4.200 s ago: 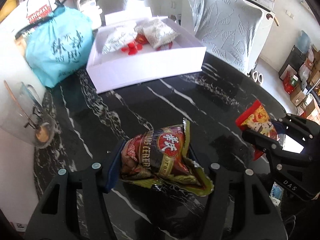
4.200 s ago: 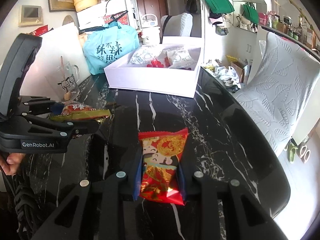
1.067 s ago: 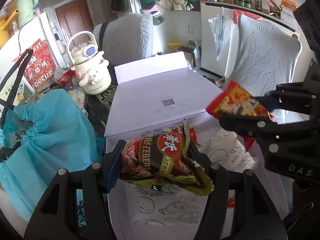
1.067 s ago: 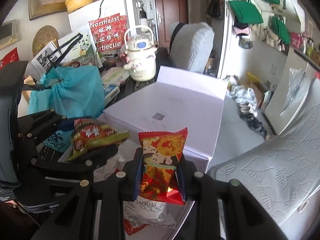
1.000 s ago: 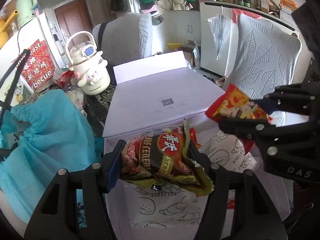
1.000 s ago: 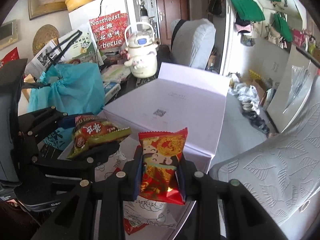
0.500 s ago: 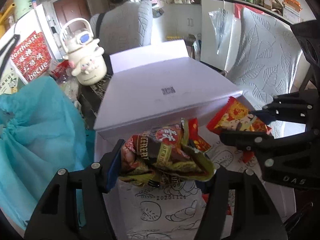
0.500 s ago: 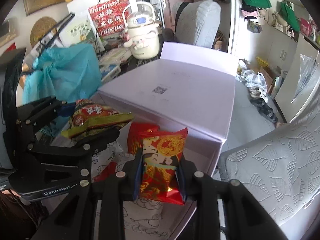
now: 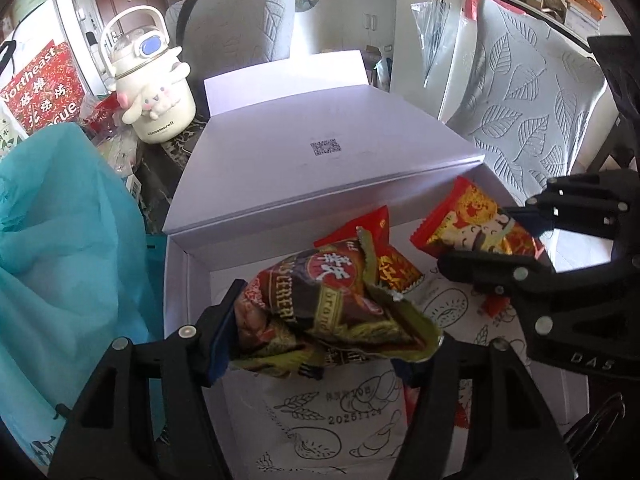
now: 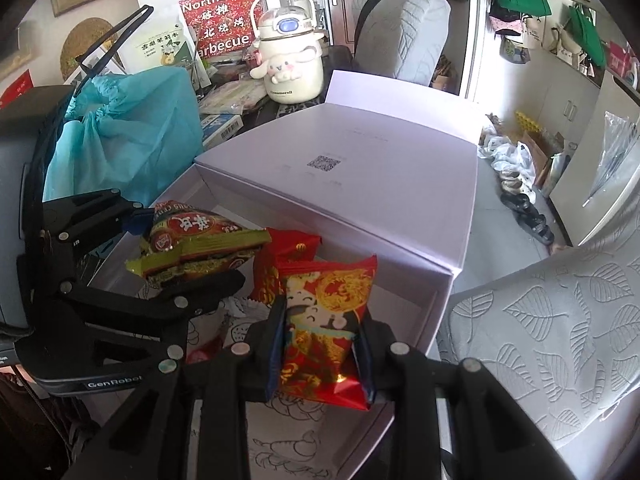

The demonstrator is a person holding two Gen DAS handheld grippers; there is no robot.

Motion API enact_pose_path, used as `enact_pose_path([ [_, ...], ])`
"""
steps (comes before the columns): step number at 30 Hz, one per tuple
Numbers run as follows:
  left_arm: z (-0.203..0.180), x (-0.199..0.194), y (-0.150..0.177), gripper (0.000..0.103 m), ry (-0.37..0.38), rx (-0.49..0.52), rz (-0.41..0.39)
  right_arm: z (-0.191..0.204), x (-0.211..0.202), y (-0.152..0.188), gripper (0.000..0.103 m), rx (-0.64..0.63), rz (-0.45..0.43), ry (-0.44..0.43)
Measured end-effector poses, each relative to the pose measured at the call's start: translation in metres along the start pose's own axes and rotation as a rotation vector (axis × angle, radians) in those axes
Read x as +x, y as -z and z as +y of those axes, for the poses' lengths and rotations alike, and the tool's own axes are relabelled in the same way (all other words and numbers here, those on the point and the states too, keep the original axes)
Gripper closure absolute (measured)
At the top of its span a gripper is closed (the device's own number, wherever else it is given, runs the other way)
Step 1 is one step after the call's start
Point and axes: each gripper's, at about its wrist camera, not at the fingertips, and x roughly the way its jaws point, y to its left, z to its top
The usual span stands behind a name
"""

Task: Organize objects
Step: 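Release the red packet into the box with the right tool while the left tool drops the cereal bag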

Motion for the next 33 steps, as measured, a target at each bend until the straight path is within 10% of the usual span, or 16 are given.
enact_pose_path([
  [33,0.012,-0.025,-0.008,0.020,-0.080,-0.046,-0.121,0.009,-0.025,-0.007,0.046,0.010,-0.055,0.087],
])
